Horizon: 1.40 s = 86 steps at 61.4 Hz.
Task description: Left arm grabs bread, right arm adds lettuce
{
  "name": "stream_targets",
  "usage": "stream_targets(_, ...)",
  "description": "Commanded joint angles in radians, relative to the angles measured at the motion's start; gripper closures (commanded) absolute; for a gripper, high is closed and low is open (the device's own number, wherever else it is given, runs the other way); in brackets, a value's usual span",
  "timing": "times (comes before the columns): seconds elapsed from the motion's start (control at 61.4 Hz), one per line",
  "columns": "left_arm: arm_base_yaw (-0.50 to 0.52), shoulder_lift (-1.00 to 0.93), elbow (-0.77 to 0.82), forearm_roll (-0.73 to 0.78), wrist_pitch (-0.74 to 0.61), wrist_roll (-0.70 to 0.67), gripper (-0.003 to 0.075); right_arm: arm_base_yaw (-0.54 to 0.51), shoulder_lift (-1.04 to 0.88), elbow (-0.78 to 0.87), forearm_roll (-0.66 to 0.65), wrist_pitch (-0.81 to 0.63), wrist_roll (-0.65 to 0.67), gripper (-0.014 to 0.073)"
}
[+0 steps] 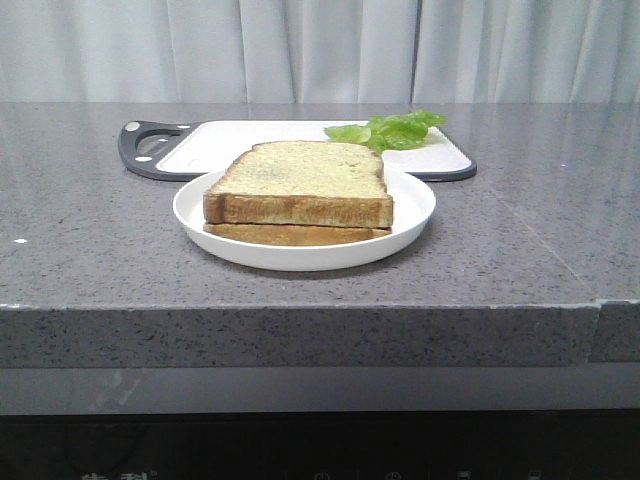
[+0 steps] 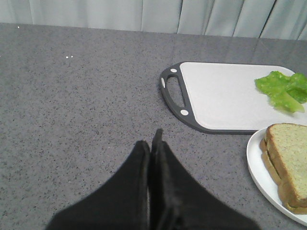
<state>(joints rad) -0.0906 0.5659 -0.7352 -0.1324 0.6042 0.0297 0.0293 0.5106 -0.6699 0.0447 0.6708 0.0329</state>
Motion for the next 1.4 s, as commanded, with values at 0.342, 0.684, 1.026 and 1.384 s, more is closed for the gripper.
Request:
stream_targets(0.342,0.003,0.219,-0.174,-0.184,0.148,0.059,0.0297,-0.005,0.026,-0.030,-0.007,-0.056,-0.008,0.0235)
stream_targets(0.684,0.003,0.493,-0.277,-0.657,0.319,0.343,0.0301,-0.005,0.026,-0.030,-0.005,-0.056,-0.008,0.0209)
stream_targets(1.026,-0.182,0.742,-0.384,-0.732,0.282,0.407,0.0301,-0.005,0.026,-0.030,-0.005,-0.056,-0.008,0.0209)
stream_targets(1.384,-0.278,0.969,-0.494,-0.751,0.271,0.407,0.0301,-0.005,0.026,-0.030,-0.005,-0.055,-0.008,0.0209)
